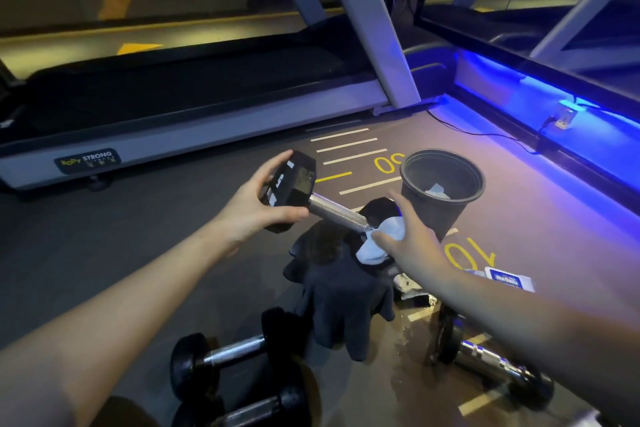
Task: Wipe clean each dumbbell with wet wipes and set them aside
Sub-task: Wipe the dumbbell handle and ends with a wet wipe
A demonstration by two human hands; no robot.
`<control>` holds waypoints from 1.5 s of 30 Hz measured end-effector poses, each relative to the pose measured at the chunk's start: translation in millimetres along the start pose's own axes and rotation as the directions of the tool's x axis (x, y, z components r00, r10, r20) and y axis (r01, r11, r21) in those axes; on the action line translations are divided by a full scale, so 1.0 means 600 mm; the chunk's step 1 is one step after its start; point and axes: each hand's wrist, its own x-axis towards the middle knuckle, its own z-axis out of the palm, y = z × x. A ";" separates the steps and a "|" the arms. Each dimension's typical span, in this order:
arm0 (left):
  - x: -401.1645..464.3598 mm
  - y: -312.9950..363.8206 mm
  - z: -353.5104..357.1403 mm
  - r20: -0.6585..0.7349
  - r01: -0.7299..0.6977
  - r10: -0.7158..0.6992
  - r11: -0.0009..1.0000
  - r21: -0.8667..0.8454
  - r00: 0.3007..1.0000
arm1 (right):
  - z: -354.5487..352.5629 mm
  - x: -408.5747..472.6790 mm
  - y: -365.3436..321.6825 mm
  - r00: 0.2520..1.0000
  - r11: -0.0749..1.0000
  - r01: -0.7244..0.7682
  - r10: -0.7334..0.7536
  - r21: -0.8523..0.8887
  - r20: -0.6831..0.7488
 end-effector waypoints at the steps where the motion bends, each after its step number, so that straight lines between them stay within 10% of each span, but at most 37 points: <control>1: 0.000 0.000 -0.001 0.002 -0.001 0.001 1.000 -0.001 1.000 | -0.006 0.005 -0.002 1.000 0.996 -0.010 0.011 -0.092 0.006; 5: 0.003 0.001 -0.001 0.000 0.011 -0.011 1.000 0.013 1.000 | -0.024 0.017 -0.008 0.996 0.866 0.038 -0.072 -0.499 -0.049; 23: 0.000 0.004 0.004 -0.017 0.034 -0.034 0.999 0.020 0.999 | -0.051 0.016 -0.041 0.938 0.569 0.292 -0.328 -0.769 0.114; 34: 0.000 0.000 0.002 -0.014 0.033 -0.033 0.999 -0.007 0.999 | -0.040 0.007 -0.047 0.882 0.572 0.419 -0.442 -0.705 0.166; 45: -0.004 0.000 0.002 -0.007 0.025 -0.025 1.000 -0.006 1.000 | 0.028 0.032 -0.093 0.855 0.857 0.489 -0.508 -0.165 -0.103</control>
